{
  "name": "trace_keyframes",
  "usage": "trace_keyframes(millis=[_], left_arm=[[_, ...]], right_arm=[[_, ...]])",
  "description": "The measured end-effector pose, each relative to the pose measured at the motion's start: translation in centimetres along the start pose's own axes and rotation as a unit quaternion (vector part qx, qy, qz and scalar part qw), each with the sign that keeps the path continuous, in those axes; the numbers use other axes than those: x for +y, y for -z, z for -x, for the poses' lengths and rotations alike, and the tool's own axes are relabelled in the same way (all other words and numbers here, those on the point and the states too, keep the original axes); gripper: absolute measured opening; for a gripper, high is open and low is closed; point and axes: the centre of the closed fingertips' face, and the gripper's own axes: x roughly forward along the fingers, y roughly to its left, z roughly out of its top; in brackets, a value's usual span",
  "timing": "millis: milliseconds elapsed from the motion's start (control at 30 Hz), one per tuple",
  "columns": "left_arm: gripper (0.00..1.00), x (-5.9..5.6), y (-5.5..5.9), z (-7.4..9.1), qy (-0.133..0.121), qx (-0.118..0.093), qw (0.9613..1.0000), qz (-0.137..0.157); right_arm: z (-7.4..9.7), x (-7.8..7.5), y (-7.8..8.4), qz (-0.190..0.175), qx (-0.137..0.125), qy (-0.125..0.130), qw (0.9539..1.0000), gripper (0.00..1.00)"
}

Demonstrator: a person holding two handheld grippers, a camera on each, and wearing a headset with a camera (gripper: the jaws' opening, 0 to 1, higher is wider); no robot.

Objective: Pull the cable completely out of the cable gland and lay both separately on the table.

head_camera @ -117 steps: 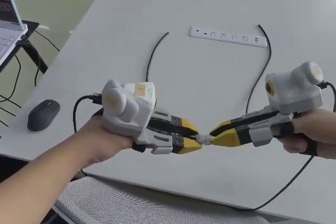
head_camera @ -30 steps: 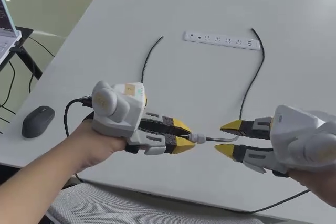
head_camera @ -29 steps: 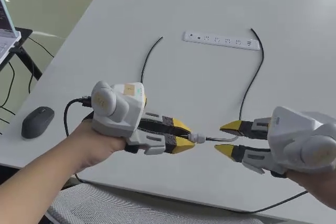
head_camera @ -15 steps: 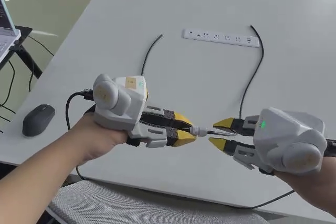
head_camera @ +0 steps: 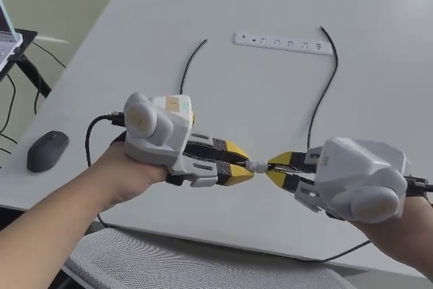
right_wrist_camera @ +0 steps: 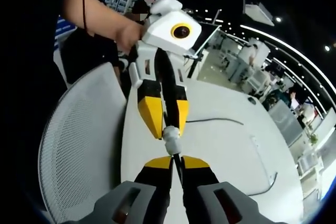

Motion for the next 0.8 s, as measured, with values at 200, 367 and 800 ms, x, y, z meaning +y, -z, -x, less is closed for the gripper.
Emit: trace_keyframes(millis=[200, 367, 800], left_arm=[[0.15, -0.11, -0.01, -0.11, 0.001, 0.000, 1.0000, -0.002], [0.15, -0.10, -0.14, -0.16, 0.000, -0.001, 1.0000, -0.005], [0.15, 0.08, -0.32, -0.18, -0.006, -0.004, 0.9999, -0.010]], right_arm=[[0.13, 0.04, 0.21, -0.010, 0.002, 0.002, 0.9999, 0.00], [0.11, -0.10, 0.30, -0.015, 0.002, 0.004, 0.9999, 0.00], [-0.01, -0.39, 0.39, -0.018, 0.003, 0.013, 0.9997, 0.00]])
